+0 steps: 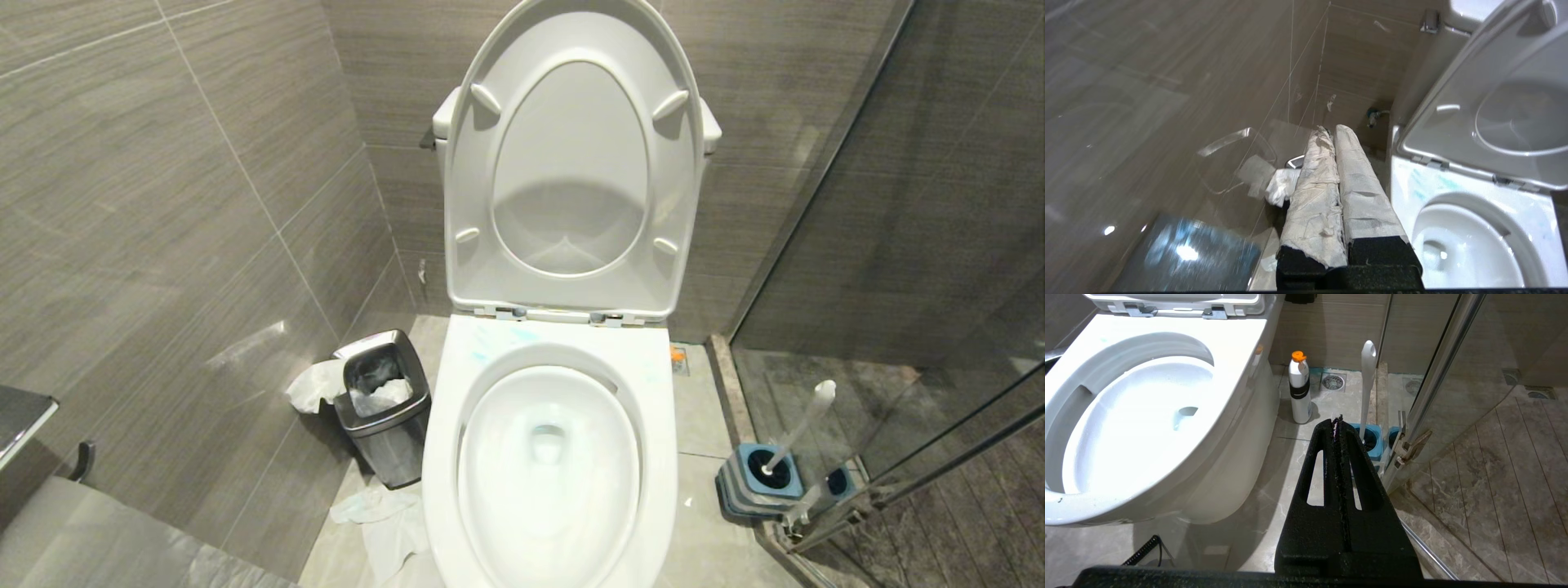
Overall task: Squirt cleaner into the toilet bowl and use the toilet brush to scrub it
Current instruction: Pour in the cleaning agent
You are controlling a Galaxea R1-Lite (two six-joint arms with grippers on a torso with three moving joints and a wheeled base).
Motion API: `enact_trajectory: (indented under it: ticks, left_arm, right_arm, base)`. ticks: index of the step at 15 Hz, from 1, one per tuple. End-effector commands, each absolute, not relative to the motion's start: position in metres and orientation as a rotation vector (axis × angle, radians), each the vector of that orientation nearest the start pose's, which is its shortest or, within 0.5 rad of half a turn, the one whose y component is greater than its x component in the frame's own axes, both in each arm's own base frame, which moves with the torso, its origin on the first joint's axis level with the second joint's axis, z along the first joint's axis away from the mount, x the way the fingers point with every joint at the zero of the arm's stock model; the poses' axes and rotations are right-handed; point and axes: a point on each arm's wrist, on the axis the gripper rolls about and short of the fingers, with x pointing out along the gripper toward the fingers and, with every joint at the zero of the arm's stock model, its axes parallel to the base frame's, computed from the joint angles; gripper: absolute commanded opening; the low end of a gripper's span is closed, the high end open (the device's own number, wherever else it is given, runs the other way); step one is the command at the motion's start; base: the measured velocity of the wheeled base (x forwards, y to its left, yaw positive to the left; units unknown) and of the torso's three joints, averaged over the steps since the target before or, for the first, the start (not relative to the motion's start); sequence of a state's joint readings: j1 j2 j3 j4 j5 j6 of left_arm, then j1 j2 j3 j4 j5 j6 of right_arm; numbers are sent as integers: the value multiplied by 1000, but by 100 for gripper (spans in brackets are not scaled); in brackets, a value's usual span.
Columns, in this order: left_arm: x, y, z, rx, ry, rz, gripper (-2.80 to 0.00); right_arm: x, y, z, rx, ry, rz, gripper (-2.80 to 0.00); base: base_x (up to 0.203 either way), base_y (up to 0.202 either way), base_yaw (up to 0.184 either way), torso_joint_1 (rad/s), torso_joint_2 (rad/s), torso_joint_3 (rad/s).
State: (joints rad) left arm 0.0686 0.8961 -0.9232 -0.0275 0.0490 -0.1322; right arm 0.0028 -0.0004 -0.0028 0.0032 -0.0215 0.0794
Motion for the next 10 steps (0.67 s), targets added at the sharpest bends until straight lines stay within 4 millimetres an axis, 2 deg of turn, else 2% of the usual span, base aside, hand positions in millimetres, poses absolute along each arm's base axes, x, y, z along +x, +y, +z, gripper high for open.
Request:
enact_trajectory:
  ticks: [1, 5, 10]
  left_arm:
    - [36, 4, 296, -114, -130, 113, -280]
    - [-7, 1, 250, -67, -155, 81, -280]
    - [-38, 0, 194, -33, -206, 63, -280]
  right_arm:
    - [-23, -1, 76, 80, 1, -18, -280]
    - [-23, -1, 76, 80, 1, -18, -280]
    - [-23, -1, 76, 80, 1, -18, -280]
  base:
    - [0, 0, 0, 0, 0, 0]
    - [0, 0, 0, 0, 0, 0]
    - [0, 0, 0, 0, 0, 0]
